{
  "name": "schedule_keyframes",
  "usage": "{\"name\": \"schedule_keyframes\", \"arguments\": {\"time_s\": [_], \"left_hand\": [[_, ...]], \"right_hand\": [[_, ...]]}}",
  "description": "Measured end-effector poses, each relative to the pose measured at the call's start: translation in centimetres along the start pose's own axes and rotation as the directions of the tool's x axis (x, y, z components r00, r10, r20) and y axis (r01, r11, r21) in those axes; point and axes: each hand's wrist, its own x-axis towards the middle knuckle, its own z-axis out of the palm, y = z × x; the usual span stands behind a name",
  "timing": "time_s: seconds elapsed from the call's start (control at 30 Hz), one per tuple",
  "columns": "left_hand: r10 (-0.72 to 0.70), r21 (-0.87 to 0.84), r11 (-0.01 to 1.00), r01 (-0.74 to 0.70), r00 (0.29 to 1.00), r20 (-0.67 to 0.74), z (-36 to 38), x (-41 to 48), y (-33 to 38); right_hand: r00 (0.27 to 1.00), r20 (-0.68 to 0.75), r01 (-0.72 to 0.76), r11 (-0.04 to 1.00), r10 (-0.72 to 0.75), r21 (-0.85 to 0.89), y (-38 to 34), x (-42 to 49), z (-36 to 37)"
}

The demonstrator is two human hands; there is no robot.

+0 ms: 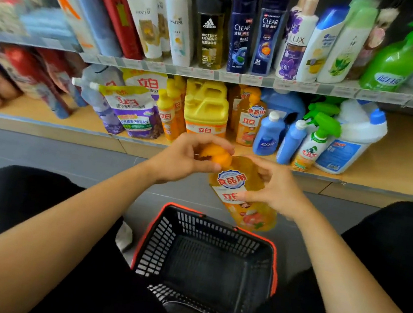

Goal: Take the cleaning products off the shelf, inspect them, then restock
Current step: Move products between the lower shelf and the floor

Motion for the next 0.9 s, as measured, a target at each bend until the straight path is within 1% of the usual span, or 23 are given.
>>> {"name": "schedule_keyframes", "arguments": {"time_s": [0.03, 0.1, 0.17, 0.3, 0.43, 0.57, 0.67, 0.7, 0.77, 0.83, 0.9], "left_hand": [[-0.015, -0.11, 0.994, 0.01, 0.999, -0.045, 0.3, -0.5, -0.2], [-0.044, -0.324, 0.946, -0.001, 0.99, -0.132, 1.4, -1.6, -0.7], [-0.071, -0.47, 0.883, -0.021, 0.982, -0.177, 2.5, -2.5, -1.2], [-0.135, -0.549, 0.836, -0.01, 0.965, -0.223, 3.4, -4.3, -2.6], [-0.156, -0.628, 0.778, 0.015, 0.973, -0.169, 4.5, -6.1, -3.8], [-0.129, -0.618, 0.786, 0.011, 0.981, -0.147, 4.5, -6.3, -4.1], [-0.189, -0.67, 0.742, 0.0, 0.959, -0.21, 5.0, -6.4, -4.2], [-0.215, -0.677, 0.736, -0.008, 0.945, -0.245, 5.1, -6.5, -4.4], [-0.245, -0.65, 0.76, -0.026, 0.914, -0.323, 5.6, -6.4, -4.6], [-0.262, -0.617, 0.784, -0.061, 0.87, -0.418, 6.2, -6.3, -4.8], [-0.297, -0.621, 0.779, -0.093, 0.816, -0.495, 6.8, -6.3, -4.8]], "right_hand": [[1.0, 0.03, -0.011, 0.999, 0.009, 0.053, 0.0, 0.1, 0.1], [0.996, 0.083, -0.044, 0.986, 0.032, 0.158, -0.2, 0.2, 0.5], [0.989, 0.135, -0.1, 0.966, 0.069, 0.239, 0.1, 0.0, 1.1], [0.963, 0.223, -0.214, 0.93, 0.15, 0.3, 1.0, -0.6, 2.1], [0.93, 0.315, -0.304, 0.879, 0.191, 0.367, 0.8, -1.0, 2.9], [0.89, 0.41, -0.368, 0.843, 0.197, 0.393, 1.1, -1.3, 3.7], [0.858, 0.476, -0.436, 0.764, 0.194, 0.475, 1.4, -1.9, 4.5], [0.856, 0.477, -0.45, 0.745, 0.201, 0.492, 1.5, -2.0, 4.8], [0.873, 0.433, -0.436, 0.756, 0.223, 0.488, 1.6, -2.1, 5.5], [0.912, 0.327, -0.378, 0.819, 0.249, 0.431, 1.8, -2.2, 6.1], [0.947, 0.195, -0.31, 0.886, 0.255, 0.346, 1.9, -2.3, 6.5]]}}
